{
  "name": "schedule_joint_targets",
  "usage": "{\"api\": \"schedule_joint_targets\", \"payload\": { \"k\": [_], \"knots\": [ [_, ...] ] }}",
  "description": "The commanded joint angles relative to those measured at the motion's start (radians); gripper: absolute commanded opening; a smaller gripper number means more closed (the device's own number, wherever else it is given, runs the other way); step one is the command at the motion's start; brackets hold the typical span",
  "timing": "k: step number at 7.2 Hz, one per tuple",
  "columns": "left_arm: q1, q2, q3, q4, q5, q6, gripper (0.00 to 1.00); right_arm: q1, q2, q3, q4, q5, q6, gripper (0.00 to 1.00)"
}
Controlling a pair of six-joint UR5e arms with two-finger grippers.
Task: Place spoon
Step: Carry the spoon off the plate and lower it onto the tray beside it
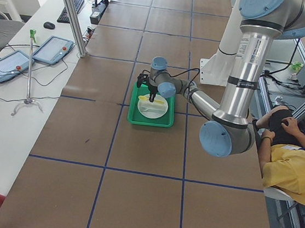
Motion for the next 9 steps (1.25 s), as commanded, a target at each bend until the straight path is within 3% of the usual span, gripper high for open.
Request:
{"api": "schedule_joint_targets", "payload": {
  "k": [1, 3, 6, 7, 9],
  "knots": [
    [-0.018, -0.089, -0.046, 0.192, 0.002, -0.050, 0.00, 0.000, 0.000, 0.000, -0.001, 0.000, 0.001, 1.00],
    [0.016, -0.223, 0.057, 0.209, 0.003, -0.167, 0.00, 0.000, 0.000, 0.000, -0.001, 0.000, -0.001, 1.00],
    [0.082, -0.226, 0.079, 0.202, 0.008, -0.201, 0.00, 0.000, 0.000, 0.000, -0.001, 0.000, 0.001, 1.00],
    [0.082, -0.226, 0.079, 0.202, 0.009, -0.192, 0.23, 0.000, 0.000, 0.000, -0.001, 0.000, 0.001, 1.00],
    [0.080, -0.219, 0.077, 0.203, 0.009, -0.195, 1.00, 0.000, 0.000, 0.000, -0.001, 0.000, 0.001, 1.00]
  ]
}}
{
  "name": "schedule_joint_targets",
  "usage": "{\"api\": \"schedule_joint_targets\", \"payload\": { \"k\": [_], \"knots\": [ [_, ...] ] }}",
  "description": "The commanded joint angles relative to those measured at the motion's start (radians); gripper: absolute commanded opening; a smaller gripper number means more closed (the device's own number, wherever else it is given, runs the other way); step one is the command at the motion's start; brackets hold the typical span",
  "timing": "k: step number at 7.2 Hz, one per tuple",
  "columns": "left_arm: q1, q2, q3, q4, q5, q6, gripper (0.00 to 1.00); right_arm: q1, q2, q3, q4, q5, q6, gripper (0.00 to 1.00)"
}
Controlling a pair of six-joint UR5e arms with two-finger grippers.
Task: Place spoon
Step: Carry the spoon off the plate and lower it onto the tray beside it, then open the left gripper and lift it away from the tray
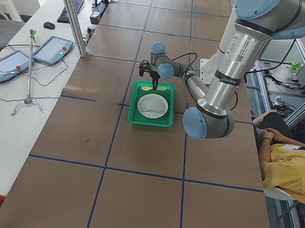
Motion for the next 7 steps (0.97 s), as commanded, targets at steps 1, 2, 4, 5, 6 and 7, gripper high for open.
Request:
{"api": "schedule_joint_targets", "payload": {
  "k": [1, 2, 4, 5, 6, 7],
  "knots": [
    [-0.004, 0.006, -0.010, 0.003, -0.002, 0.002, 1.00, 0.000, 0.000, 0.000, 0.000, 0.000, 0.000, 1.00],
    [-0.019, 0.008, -0.035, 0.006, -0.006, 0.006, 1.00, 0.000, 0.000, 0.000, 0.000, 0.000, 0.000, 1.00],
    [-0.123, 0.041, -0.109, 0.050, -0.016, 0.177, 1.00, 0.000, 0.000, 0.000, 0.002, 0.000, 0.000, 1.00],
    [-0.200, 0.069, -0.154, 0.129, -0.061, 0.296, 1.00, 0.000, 0.000, 0.000, 0.000, 0.000, 0.000, 1.00],
    [-0.336, 0.086, -0.170, 0.211, -0.122, 0.522, 1.00, 0.000, 0.000, 0.000, 0.000, 0.000, 0.000, 1.00],
    [-0.448, 0.110, -0.170, 0.286, -0.138, 0.727, 1.00, 0.000, 0.000, 0.000, 0.000, 0.000, -0.002, 1.00]
  ]
}}
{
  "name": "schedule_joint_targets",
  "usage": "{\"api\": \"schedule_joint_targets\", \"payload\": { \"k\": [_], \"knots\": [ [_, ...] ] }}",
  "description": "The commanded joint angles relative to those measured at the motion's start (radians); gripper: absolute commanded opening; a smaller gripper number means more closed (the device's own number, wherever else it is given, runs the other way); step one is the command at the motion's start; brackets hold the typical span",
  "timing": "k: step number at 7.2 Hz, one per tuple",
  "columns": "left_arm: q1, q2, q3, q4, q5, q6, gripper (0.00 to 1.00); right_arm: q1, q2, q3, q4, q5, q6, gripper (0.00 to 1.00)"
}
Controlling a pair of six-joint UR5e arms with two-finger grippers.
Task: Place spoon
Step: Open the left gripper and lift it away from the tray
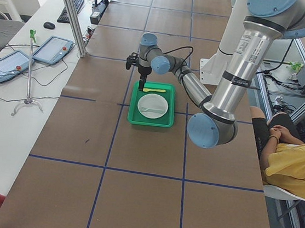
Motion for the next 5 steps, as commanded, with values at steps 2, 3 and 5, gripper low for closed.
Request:
{"api": "schedule_joint_targets", "payload": {
  "k": [2, 3, 5],
  "knots": [
    [-0.363, 0.107, 0.001, 0.241, -0.051, 0.714, 1.00, 0.000, 0.000, 0.000, 0.000, 0.000, 0.000, 1.00],
    [-0.513, 0.200, 0.036, 0.237, -0.157, 0.771, 1.00, 0.000, 0.000, 0.000, 0.000, 0.000, 0.000, 1.00],
    [-0.678, 0.316, 0.109, 0.203, -0.258, 1.046, 1.00, 0.000, 0.000, 0.000, 0.000, 0.000, 0.000, 1.00]
  ]
}}
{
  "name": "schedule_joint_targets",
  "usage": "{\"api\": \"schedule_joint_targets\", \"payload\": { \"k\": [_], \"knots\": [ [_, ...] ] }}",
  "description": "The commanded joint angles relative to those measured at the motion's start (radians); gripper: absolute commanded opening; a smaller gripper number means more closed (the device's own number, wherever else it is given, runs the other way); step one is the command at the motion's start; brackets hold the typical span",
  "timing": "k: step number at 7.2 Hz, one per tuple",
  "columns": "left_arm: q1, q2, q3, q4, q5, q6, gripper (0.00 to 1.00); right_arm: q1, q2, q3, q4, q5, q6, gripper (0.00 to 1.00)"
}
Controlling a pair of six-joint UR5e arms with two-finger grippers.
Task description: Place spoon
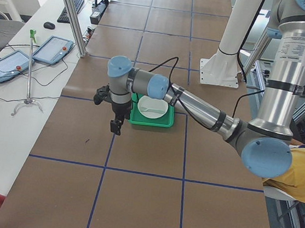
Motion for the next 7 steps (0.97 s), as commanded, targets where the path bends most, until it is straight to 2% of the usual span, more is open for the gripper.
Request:
{"api": "schedule_joint_targets", "payload": {
  "k": [1, 4, 7],
  "knots": [
    [-0.135, 0.082, 0.072, -0.011, -0.055, 0.194, 1.00, 0.000, 0.000, 0.000, 0.000, 0.000, 0.000, 1.00],
    [-0.140, 0.123, 0.074, -0.013, -0.053, 0.183, 1.00, 0.000, 0.000, 0.000, 0.002, 0.000, 0.000, 1.00],
    [-0.146, 0.110, 0.068, -0.016, -0.055, 0.186, 1.00, 0.000, 0.000, 0.000, 0.000, 0.000, 0.000, 1.00]
  ]
}}
